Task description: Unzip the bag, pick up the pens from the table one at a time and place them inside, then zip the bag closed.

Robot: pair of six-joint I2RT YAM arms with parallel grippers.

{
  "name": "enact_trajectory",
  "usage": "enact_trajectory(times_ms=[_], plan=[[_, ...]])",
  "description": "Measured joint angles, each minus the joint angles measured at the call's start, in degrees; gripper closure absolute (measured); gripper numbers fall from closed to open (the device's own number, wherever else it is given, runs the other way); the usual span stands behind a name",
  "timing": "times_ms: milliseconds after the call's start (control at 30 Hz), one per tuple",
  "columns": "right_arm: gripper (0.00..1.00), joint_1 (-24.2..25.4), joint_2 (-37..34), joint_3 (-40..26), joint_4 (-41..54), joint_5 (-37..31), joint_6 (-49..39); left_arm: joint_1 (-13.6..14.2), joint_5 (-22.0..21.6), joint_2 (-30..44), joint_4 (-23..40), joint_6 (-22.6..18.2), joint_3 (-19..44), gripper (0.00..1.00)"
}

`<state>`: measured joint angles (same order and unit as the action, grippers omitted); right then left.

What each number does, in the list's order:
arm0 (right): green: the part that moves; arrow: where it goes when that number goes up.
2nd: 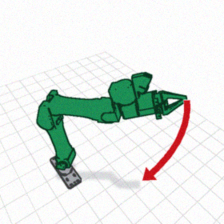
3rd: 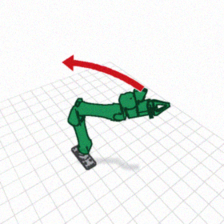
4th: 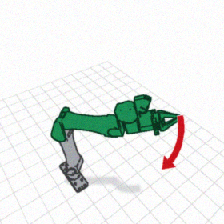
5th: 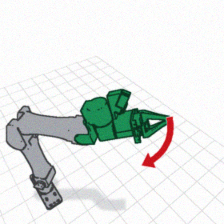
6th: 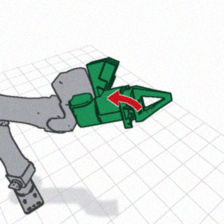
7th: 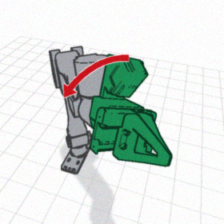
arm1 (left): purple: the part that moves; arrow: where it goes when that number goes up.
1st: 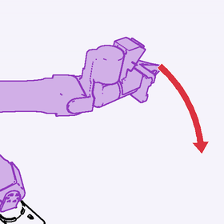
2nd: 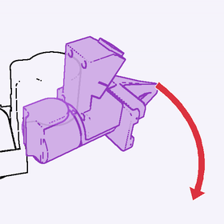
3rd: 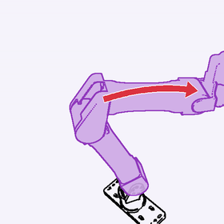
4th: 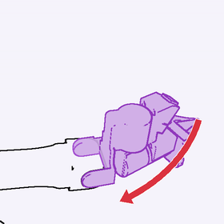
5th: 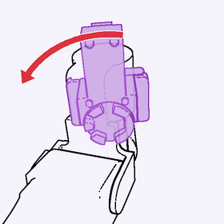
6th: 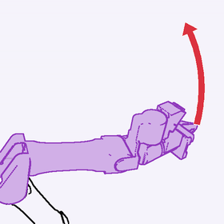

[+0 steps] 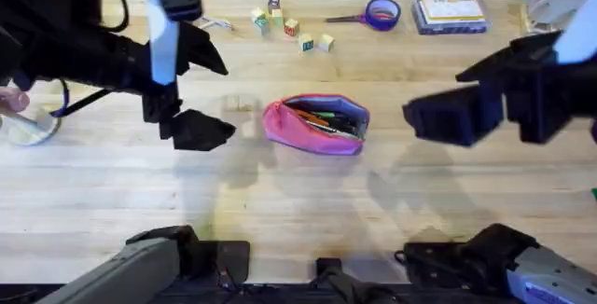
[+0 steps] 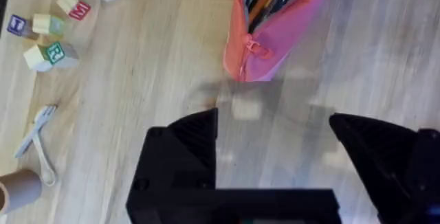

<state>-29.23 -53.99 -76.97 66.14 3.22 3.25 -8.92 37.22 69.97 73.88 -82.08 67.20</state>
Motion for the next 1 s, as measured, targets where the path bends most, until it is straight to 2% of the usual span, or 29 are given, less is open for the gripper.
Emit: enact_trajectory(times_ms=[67, 167, 400, 433, 733, 967, 1000], plan=[[0.003, -0.8, -1.9, 0.0, -2.9, -0.1, 3.7, -2.8, 2.5, 2.9, 0.5, -5.3, 0.0, 0.007], [0.003, -2.7, -3.5, 0.0, -5.8, 0.0, 4.9, -4.2, 3.6, 6.8, 2.4, -8.4, 0.0, 0.007], [0.003, -8.6, -8.0, 0.0, -10.9, 0.0, 8.6, -5.6, 7.2, 15.4, 8.0, -18.4, 0.0, 0.007], [0.003, -10.9, -10.3, 0.0, -12.6, 0.0, 11.8, -5.6, 8.1, 19.1, 7.7, -20.7, 0.0, 0.007], [0.003, -18.5, -16.7, 0.0, -19.3, 0.0, 17.7, -5.6, 9.1, 29.1, 5.5, -22.5, 0.0, 0.008], [0.003, -22.3, -19.7, 0.0, -20.7, 0.0, 22.3, -5.6, 9.5, 30.8, 4.6, -22.6, 0.0, 0.007], [0.003, -22.4, -22.4, 0.0, -22.7, 0.0, 27.2, -5.6, 9.5, 30.8, 3.4, -22.6, 0.0, 0.007]])
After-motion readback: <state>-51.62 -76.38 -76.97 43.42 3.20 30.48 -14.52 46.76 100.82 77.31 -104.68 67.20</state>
